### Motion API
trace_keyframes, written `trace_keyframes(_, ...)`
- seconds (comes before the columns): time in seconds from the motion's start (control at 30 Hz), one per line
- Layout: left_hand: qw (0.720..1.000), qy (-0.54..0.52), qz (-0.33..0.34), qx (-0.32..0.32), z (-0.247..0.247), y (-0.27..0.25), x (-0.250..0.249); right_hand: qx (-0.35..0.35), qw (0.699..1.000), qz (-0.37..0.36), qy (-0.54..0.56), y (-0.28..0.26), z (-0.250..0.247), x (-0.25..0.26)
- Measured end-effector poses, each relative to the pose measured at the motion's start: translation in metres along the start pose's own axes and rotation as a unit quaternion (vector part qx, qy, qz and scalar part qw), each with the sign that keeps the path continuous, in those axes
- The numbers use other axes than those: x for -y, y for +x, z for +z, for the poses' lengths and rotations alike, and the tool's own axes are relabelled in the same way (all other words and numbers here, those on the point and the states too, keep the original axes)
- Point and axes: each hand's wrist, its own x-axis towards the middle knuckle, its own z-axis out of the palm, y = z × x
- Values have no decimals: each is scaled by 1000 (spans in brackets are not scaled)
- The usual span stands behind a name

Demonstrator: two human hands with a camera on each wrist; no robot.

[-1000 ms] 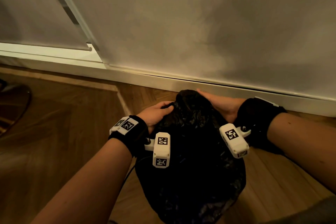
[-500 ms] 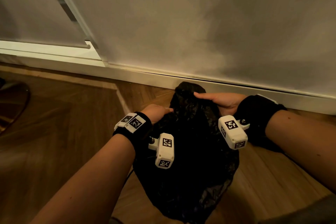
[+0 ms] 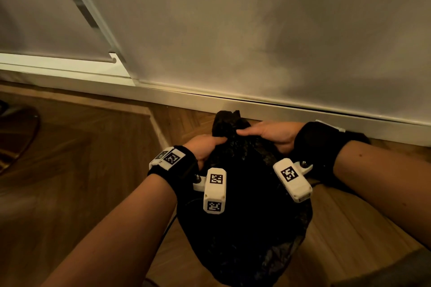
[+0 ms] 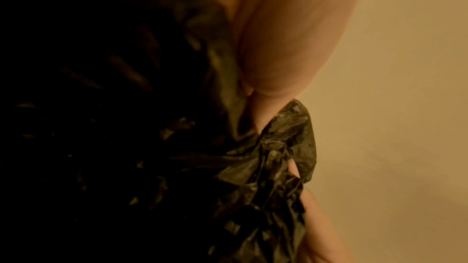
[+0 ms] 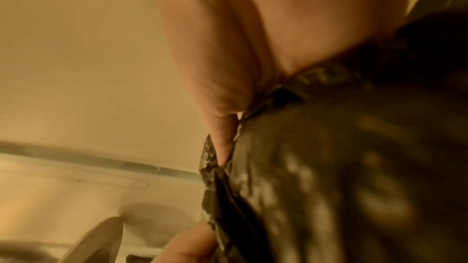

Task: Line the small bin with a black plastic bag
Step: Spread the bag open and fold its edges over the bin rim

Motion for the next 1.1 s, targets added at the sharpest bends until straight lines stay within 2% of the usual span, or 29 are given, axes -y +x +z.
trace_keyframes(0.13,998,-59,5,28,4,0,0,-45,996,-66,30,7,-3,-2)
trace_keyframes(0.23,997,-68,-13,33,6,1,1,-9,999,-29,12,11,-3,-6)
trace_keyframes(0.3,997,-67,-16,25,9,-1,1,-9,1000,5,-3,17,-2,-8)
trace_keyframes(0.4,997,-61,47,-17,6,4,2,-25,1000,7,-11,25,-3,-10)
trace_keyframes(0.47,995,-44,85,17,2,5,3,-38,999,8,-11,28,-3,-12)
trace_keyframes(0.53,993,-29,88,75,2,0,5,-89,995,-21,-47,28,2,-12)
trace_keyframes(0.57,993,-21,81,83,1,0,6,-115,988,-47,-94,29,3,-12)
trace_keyframes(0.63,995,-2,63,71,0,-1,6,-178,954,-131,-202,25,6,-8)
trace_keyframes(0.67,996,11,60,68,-1,-2,6,-180,941,-176,-228,19,6,-5)
trace_keyframes(0.7,996,25,58,68,-2,1,8,-153,941,-197,-231,14,6,-1)
trace_keyframes(0.73,996,38,53,65,-4,3,8,-106,946,-186,-242,9,6,1)
trace_keyframes(0.77,996,45,51,53,-5,6,9,-61,947,-160,-272,4,8,2)
trace_keyframes(0.8,997,47,48,39,-5,6,8,-32,935,-132,-326,2,9,1)
trace_keyframes(0.87,997,62,43,24,-4,-2,4,-30,904,-120,-409,4,13,-3)
trace_keyframes(0.97,988,141,50,46,-13,-16,-4,-40,904,-95,-415,5,16,-1)
trace_keyframes(1.1,971,206,27,116,-27,-35,-5,-14,907,-66,-416,4,14,9)
